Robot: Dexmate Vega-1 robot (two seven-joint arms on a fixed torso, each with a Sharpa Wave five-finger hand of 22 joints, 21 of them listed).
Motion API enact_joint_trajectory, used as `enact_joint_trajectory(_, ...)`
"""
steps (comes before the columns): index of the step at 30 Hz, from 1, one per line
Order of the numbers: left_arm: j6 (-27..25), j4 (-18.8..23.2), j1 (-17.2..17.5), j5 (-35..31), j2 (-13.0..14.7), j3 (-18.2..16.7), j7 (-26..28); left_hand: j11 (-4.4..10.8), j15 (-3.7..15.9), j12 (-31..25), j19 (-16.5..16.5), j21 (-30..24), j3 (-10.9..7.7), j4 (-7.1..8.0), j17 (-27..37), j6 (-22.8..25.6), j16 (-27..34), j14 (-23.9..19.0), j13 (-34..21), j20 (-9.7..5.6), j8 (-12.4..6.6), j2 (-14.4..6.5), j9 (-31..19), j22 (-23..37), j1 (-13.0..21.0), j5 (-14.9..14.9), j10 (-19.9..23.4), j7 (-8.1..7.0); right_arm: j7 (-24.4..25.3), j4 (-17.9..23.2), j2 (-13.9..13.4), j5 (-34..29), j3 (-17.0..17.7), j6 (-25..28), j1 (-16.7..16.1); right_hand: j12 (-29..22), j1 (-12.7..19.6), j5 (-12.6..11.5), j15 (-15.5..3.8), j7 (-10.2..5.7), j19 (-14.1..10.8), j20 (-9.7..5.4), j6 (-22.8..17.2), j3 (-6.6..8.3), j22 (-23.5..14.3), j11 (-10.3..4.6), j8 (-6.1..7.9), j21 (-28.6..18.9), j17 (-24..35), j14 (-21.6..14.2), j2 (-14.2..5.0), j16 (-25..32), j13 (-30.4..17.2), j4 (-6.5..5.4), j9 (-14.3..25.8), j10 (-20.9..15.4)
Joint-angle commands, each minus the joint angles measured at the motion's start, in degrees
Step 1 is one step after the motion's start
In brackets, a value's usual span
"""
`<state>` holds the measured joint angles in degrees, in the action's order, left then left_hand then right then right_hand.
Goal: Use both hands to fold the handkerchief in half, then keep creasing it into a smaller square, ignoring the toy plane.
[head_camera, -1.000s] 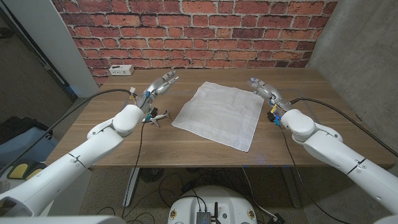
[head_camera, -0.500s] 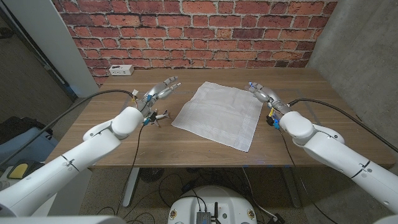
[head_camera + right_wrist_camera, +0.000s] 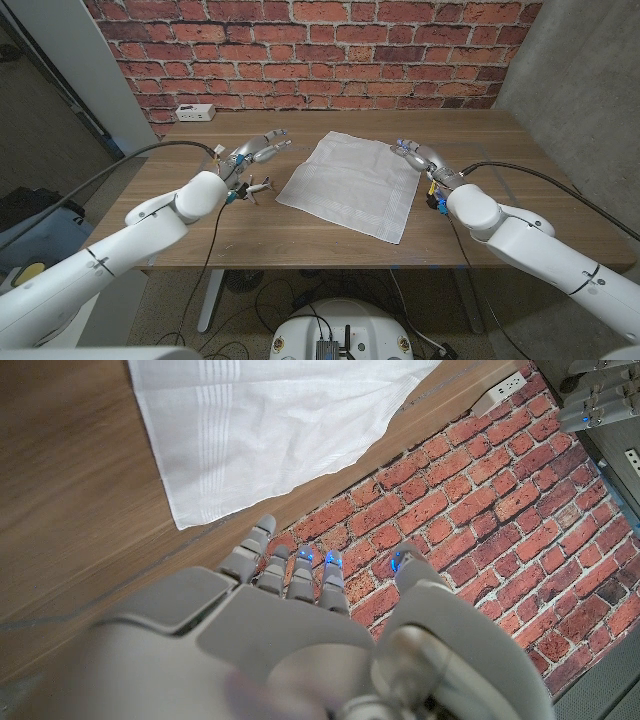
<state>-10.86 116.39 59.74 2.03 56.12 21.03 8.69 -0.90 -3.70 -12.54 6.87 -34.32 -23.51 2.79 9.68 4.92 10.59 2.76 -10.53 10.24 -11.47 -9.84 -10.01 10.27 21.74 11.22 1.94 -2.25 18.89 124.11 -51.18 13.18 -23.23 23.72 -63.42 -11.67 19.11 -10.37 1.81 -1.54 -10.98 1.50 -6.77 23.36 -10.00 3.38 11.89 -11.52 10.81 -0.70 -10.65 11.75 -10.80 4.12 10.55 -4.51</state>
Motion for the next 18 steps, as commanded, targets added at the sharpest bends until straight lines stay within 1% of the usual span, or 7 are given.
enact_joint_trajectory(1, -3.2, 2.17, -1.47, -2.31, 3.06, 1.43, -4.07, 0.02, -0.06, -0.52, -0.08, 0.19, -0.77, -0.61, 0.1, 0.49, -0.13, 0.33, -0.24, -0.04, 0.15, -0.03, -0.17, 0.12, 1.17, -0.28, 0.77, 0.04, 1.83, 4.92, -1.06, -1.36, -0.78, 7.31, -1.53, -0.3, 0.84, 0.04, -0.02, -0.22, -0.43, -0.47, -0.7, 0.46, -0.19, -0.03, 0.08, -0.4, 0.29, -0.33, -0.06, 0.51, -0.14, -0.1, 0.12, -0.8)
enact_joint_trajectory(6, -3.61, 2.39, -2.13, -3.24, 3.85, 2.09, -5.43, -0.02, 0.01, -0.47, 0.16, 0.42, -1.17, -1.03, 0.08, 0.61, -0.21, 0.56, -0.24, -0.27, 0.21, -0.07, -0.18, 0.13, 1.59, -0.37, 0.87, 0.09, 2.83, 6.83, -1.21, -2.04, -1.47, 10.5, -1.88, -0.38, 1.02, 0.08, 0.23, -0.12, -0.66, -0.24, -1.31, 0.65, -0.19, -0.1, 0.1, -0.45, 0.36, -0.89, -0.01, 0.7, -0.15, -0.33, 0.13, -1.34)
enact_joint_trajectory(8, -3.91, 2.59, -2.34, -3.63, 4.25, 2.32, -6.03, 0.0, 0.02, -0.44, 0.17, 0.47, -1.29, -1.17, 0.08, 0.61, -0.21, 0.56, -0.24, -0.28, 0.24, -0.08, -0.18, 0.13, 1.73, -0.4, 0.87, 0.05, 2.92, 7.4, -1.34, -2.23, -1.79, 11.39, -1.9, -0.32, 1.12, 0.09, -0.23, -0.33, -0.56, -0.54, -1.49, 0.76, -0.19, -0.37, 0.04, -0.39, 0.41, -1.07, -0.01, 0.76, -0.16, -0.47, 0.14, -1.4)
enact_joint_trajectory(12, -4.41, 2.91, -2.43, -3.8, 4.88, 2.46, -7.0, 0.23, 0.03, -0.38, 0.17, 0.55, -1.52, -1.42, 0.07, 0.56, -0.24, 0.67, -0.25, -0.3, 0.31, -0.09, -0.19, 0.13, 1.98, -0.45, 0.83, 0.0, 3.2, 8.4, -1.36, -2.25, -2.16, 13.16, -2.05, -0.45, 1.22, 0.1, -0.14, -0.22, -0.77, -0.18, -1.82, 0.87, -0.2, -0.27, 0.05, -0.45, 0.44, -1.5, 0.0, 0.91, -0.16, -0.58, 0.15, -1.92)
enact_joint_trajectory(18, -4.84, 3.19, -2.47, -3.99, 5.66, 2.59, -8.08, 0.17, -0.01, -0.36, 0.13, 0.7, -1.94, -1.91, 0.05, 0.74, -0.25, 0.74, -0.26, -0.35, 0.34, -0.07, -0.21, 0.14, 2.44, -0.56, 1.03, 0.02, 4.16, 9.79, -1.25, -2.78, -3.04, 15.74, -2.25, -0.55, 1.43, 0.12, -0.65, -0.28, -0.82, -0.43, -2.29, 1.06, -0.2, -0.49, 0.03, -0.43, 0.49, -1.99, -0.02, 1.05, -0.16, -0.76, 0.16, -2.55)
